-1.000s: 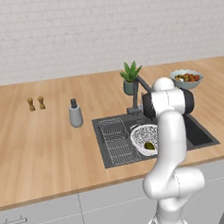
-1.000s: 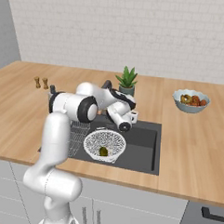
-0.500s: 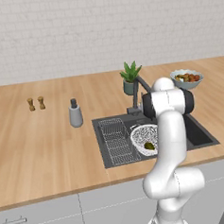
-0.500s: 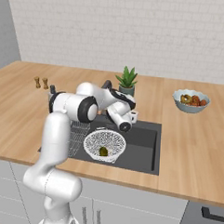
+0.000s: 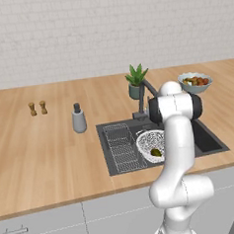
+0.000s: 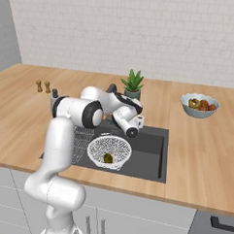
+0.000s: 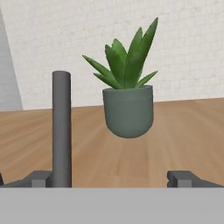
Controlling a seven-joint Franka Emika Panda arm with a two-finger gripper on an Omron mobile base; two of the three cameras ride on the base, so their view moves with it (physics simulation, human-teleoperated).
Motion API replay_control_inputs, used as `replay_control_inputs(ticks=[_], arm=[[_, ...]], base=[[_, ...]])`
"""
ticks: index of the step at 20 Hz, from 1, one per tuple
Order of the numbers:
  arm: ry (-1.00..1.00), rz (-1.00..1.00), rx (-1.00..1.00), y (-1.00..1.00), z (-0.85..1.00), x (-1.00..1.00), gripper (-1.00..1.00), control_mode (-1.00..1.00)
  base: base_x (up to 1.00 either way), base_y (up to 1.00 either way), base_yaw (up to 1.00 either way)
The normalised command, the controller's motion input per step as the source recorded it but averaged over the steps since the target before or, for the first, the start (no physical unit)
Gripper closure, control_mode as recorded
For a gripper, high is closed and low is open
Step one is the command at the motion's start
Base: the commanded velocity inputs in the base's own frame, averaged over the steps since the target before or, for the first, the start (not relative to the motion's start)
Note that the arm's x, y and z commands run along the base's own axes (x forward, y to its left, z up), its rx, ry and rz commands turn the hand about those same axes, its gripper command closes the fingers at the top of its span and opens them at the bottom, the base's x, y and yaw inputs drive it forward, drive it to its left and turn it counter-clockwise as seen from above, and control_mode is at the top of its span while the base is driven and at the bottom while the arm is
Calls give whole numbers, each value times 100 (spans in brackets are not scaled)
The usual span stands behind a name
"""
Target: Put the colander in the sink, put the kiwi in the colander, and turn on the sink faucet and pour water over the colander.
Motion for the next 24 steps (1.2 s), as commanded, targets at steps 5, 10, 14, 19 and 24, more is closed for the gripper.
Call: replay_control_inputs(ticks=[5,10,14,19,24], arm=[[0,-4,0,-8,0,1,-100,-100],[0,-16,0,-60,0,0,-100,-100],[1,-22,3,-96,0,7,-100,-100],[3,-15,10,-100,2,27,-100,-100],[5,-2,16,-100,0,54,-100,-100]], base=[[0,0,0],[0,0,0],[0,0,0],[0,0,0],[0,0,0]])
